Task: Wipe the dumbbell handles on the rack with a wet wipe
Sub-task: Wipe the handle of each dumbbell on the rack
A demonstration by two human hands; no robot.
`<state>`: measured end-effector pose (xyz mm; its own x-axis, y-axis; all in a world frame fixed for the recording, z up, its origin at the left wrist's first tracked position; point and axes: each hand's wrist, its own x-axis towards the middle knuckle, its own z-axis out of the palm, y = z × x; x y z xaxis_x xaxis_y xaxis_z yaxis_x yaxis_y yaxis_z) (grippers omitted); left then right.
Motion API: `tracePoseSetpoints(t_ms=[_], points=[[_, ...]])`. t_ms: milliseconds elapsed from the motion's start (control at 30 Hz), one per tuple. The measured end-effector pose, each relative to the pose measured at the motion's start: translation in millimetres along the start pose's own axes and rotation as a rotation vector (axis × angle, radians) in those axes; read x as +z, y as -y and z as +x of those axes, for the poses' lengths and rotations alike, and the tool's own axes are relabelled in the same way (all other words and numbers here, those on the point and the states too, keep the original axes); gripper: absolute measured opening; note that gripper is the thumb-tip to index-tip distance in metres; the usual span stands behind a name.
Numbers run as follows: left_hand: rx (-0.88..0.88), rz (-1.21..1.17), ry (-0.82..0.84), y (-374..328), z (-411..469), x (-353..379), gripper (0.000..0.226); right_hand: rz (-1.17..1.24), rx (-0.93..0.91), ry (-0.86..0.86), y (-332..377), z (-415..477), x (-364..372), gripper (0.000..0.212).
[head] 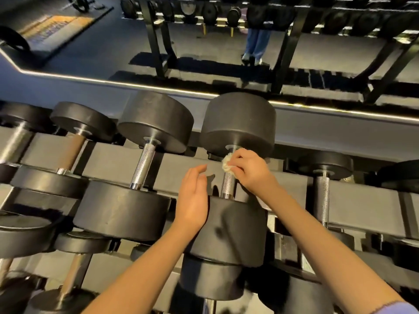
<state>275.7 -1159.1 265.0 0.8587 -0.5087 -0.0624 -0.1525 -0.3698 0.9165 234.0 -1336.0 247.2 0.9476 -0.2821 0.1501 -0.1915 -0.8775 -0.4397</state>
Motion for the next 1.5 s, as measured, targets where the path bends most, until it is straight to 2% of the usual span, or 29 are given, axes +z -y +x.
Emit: tracePoseSetpoints(t_ms=[100,233,367,433,500,567,667,767,833,900,967,1033,1100,1200,1267,1367,1433,1500], points=[[-0.015,-0.012,-0.003,0.7,0.3,-0.2,0.034,-0.085,-0.026,0.127,-0.5,7.0,-9.7,0.028],[0.001,-0.002,-0.002,1.9,0.6,1.1,0.034,-0.139,0.079,0.039,8.7,11.2,-6.2,0.028],[0.076,-0.004,0.008,5.5,2.7,1.3,0.041,-0.138,0.082,0.338,35.4,5.6,0.4,0.026],[0.021,-0.005,0.039,3.3,4.8,0.5,0.038,-0.144,0.171,0.385,41.0,9.5,-0.5,0.025],[0.029,0.091,0.105,2.1,4.9,-5.1,0.039,-0.132,0.27,0.307,39.7,11.0,-4.9,0.024],[0.108,0.2,0.153,7.9,4.3,-22.5,0.038,-0.117,0.291,0.27,43.3,7.4,-8.9,0.023],[0.29,0.444,0.194,21.4,10.5,-66.2,0.037,-0.138,0.364,0.431,55.1,2.6,-8.8,0.021],[0.494,0.699,0.18,30.2,26.6,-106.4,0.039,-0.163,0.414,0.316,63.8,5.9,-8.5,0.015],[0.537,0.786,0.209,33.4,40.2,-125.9,0.038,-0.15,0.438,0.133,70.5,9.6,-9.3,0.018],[0.56,0.82,0.239,37.1,52.3,-144.7,0.043,-0.019,0.466,-0.041,89.1,15.4,-8.9,0.018],[0.558,0.83,0.211,46.1,62.1,-164.1,0.048,0.111,0.443,-0.137,115.8,26.2,-6.7,0.018],[0.496,0.774,0.14,58.5,65.6,-180.6,0.052,0.199,0.344,-0.104,137.4,37.5,5.1,0.02],[0.331,0.58,0.035,67.5,62.9,-190.4,0.049,0.251,0.261,-0.037,151.2,49.5,27.5,0.02],[0.11,0.33,-0.088,70.8,61.2,-191.5,0.033,0.315,0.322,-0.064,164.7,67.6,59.3,0.021],[0.065,0.307,-0.077,70.4,63.3,-189.1,0.035,0.314,0.357,-0.125,166.8,78.8,79.0,0.02],[-0.004,0.283,-0.054,69.3,67.3,-188.8,0.038,0.181,0.364,-0.218,179.1,92.4,95.2,0.017],[0.037,0.275,-0.064,73.6,68.1,-190.6,0.035,0.177,0.401,-0.287,190.8,101.9,102.8,0.015],[0.111,0.263,-0.085,74.0,65.0,-188.7,0.032,0.176,0.354,-0.329,183.9,104.3,103.2,0.024]])
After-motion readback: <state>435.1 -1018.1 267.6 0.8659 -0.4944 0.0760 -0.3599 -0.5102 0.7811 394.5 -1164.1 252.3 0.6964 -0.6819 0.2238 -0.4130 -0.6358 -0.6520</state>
